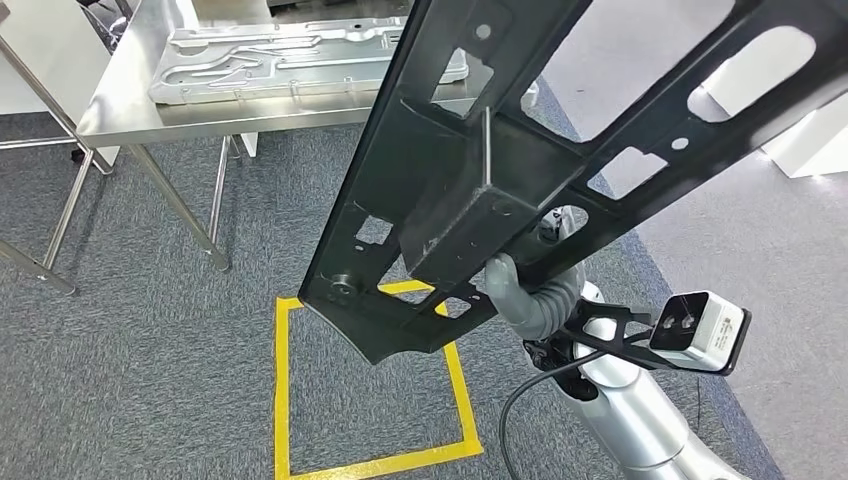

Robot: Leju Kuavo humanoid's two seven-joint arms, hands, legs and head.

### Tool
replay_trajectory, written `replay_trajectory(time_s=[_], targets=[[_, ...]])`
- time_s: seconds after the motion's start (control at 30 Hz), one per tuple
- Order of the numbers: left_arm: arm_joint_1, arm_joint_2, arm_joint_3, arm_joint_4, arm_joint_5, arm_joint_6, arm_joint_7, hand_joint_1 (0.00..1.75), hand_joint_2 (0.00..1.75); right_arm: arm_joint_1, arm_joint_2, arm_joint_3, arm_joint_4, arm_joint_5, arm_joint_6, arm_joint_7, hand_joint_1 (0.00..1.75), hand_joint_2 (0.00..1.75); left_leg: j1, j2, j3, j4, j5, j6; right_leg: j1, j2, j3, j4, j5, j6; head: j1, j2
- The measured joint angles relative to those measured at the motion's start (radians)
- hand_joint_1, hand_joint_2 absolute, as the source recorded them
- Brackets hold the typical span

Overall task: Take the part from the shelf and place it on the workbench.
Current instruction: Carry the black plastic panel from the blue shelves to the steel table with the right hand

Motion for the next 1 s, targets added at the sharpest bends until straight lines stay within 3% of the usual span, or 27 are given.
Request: replay_trajectory(time_s=[0.07,0.13,0.17,0.2,0.23,0.3,0.37,0.47,0.53,0.57,0.63,0.67,0.7,0.73,0.8,0.83,0.9,1.0], targets=[[-0.001,0.000,0.000,0.000,0.001,-0.002,-0.002,0.00,0.00,-0.008,-0.009,0.006,0.001,-0.006,-0.009,-0.007,1.69,1.75,0.004,0.002,0.004,-0.006,0.002,0.010,-0.003,-0.004,-0.039,0.083,-0.046,0.009,0.000,0.000],[-0.001,0.000,0.000,0.000,0.004,-0.003,-0.003,0.00,0.00,-0.010,-0.016,0.012,0.002,-0.008,-0.016,-0.011,1.69,1.75,0.004,0.003,0.005,-0.007,0.000,0.013,-0.006,-0.006,-0.112,0.219,-0.103,0.015,0.000,0.000],[-0.001,0.000,0.000,0.000,0.006,-0.003,-0.003,0.00,0.00,-0.008,-0.019,0.015,0.003,-0.008,-0.018,-0.012,1.69,1.75,0.004,0.003,0.005,-0.006,-0.001,0.013,-0.008,-0.007,-0.141,0.266,-0.112,0.017,0.000,0.000],[-0.001,0.000,0.000,0.000,0.007,-0.004,-0.003,0.00,0.00,-0.007,-0.021,0.019,0.004,-0.008,-0.020,-0.013,1.69,1.75,0.004,0.003,0.007,-0.006,-0.003,0.012,-0.010,-0.009,-0.151,0.276,-0.100,0.019,0.000,0.000],[-0.001,0.000,0.000,0.000,0.008,-0.004,-0.003,0.00,0.00,-0.007,-0.024,0.021,0.004,-0.008,-0.021,-0.014,1.69,1.75,0.004,0.003,0.011,-0.006,-0.005,0.010,-0.012,-0.011,-0.140,0.244,-0.069,0.019,0.000,0.000],[-0.001,0.000,0.000,0.000,0.009,-0.005,-0.004,0.00,0.00,-0.008,-0.027,0.026,0.004,-0.008,-0.022,-0.017,1.69,1.75,0.004,0.003,0.020,-0.006,-0.012,0.003,-0.014,-0.018,-0.075,0.103,0.007,0.015,0.000,0.000],[-0.001,0.001,0.000,0.000,0.010,-0.006,-0.005,0.00,0.00,-0.010,-0.028,0.029,0.004,-0.008,-0.022,-0.020,1.69,1.75,0.000,0.003,0.023,-0.004,-0.019,-0.007,-0.009,-0.023,-0.031,0.006,0.037,0.007,0.000,0.000],[-0.002,0.002,0.000,0.000,0.011,-0.007,-0.007,0.00,0.00,-0.011,-0.031,0.032,0.005,-0.009,-0.022,-0.019,1.69,1.75,-0.001,0.006,0.026,-0.008,-0.024,-0.027,-0.005,-0.018,-0.025,-0.012,0.033,-0.011,0.000,0.000],[-0.004,0.002,0.000,0.000,0.011,-0.007,-0.009,0.00,0.00,-0.015,-0.031,0.032,0.006,-0.011,-0.022,-0.017,1.69,1.75,0.002,0.007,0.017,0.023,-0.044,-0.036,-0.008,-0.017,-0.016,-0.019,0.031,-0.026,0.000,0.000],[-0.004,0.003,0.000,0.000,0.011,-0.008,-0.010,0.00,0.00,-0.016,-0.031,0.032,0.007,-0.011,-0.023,-0.017,1.69,1.75,0.003,0.006,-0.005,0.071,-0.067,-0.040,-0.008,-0.017,-0.010,-0.021,0.028,-0.032,0.000,0.000],[-0.002,0.003,0.000,0.000,0.013,-0.008,-0.010,0.00,0.00,-0.018,-0.031,0.033,0.009,-0.010,-0.026,-0.013,1.69,1.75,0.003,0.006,-0.080,0.215,-0.124,-0.043,-0.004,-0.019,-0.003,-0.021,0.020,-0.042,0.000,0.000],[0.000,0.003,0.000,0.000,0.014,-0.008,-0.010,0.00,0.00,-0.017,-0.031,0.034,0.011,-0.007,-0.028,-0.010,1.69,1.75,0.003,0.006,-0.116,0.275,-0.138,-0.043,-0.001,-0.020,0.002,-0.021,0.016,-0.045,0.000,0.000],[0.003,0.003,0.000,0.000,0.014,-0.008,-0.010,0.00,0.00,-0.017,-0.031,0.035,0.012,-0.003,-0.030,-0.008,1.69,1.75,0.003,0.006,-0.136,0.298,-0.131,-0.042,0.002,-0.022,0.007,-0.021,0.011,-0.046,0.000,0.000],[0.004,0.003,0.000,0.000,0.015,-0.008,-0.010,0.00,0.00,-0.016,-0.031,0.037,0.014,0.002,-0.032,-0.007,1.69,1.75,0.002,0.006,-0.136,0.280,-0.103,-0.038,0.005,-0.025,0.015,-0.021,0.005,-0.047,0.000,0.000],[0.005,0.005,0.000,0.000,0.016,-0.008,-0.010,0.00,0.00,-0.016,-0.031,0.039,0.015,0.010,-0.036,-0.006,1.69,1.75,-0.005,0.022,-0.086,0.147,-0.020,-0.021,0.010,-0.034,0.034,-0.021,-0.009,-0.045,0.000,0.000],[0.004,0.006,0.000,0.000,0.017,-0.008,-0.010,0.00,0.00,-0.017,-0.032,0.039,0.016,0.013,-0.038,-0.006,1.69,1.75,-0.012,0.038,-0.057,0.081,0.006,-0.011,0.013,-0.039,0.042,-0.020,-0.016,-0.042,0.000,0.000],[0.000,0.008,0.000,0.000,0.018,-0.008,-0.011,0.00,0.00,-0.017,-0.032,0.040,0.017,0.013,-0.039,-0.004,1.69,1.75,-0.024,0.060,-0.029,0.013,0.018,0.007,0.016,-0.051,0.049,-0.019,-0.024,-0.031,0.000,0.000],[0.002,0.009,0.000,0.000,0.019,-0.008,-0.012,0.00,0.00,-0.017,-0.032,0.041,0.018,-0.006,-0.039,-0.004,1.69,1.75,-0.021,0.042,-0.018,-0.002,0.011,0.021,0.016,-0.058,0.053,-0.004,-0.029,-0.013,0.000,0.000]])
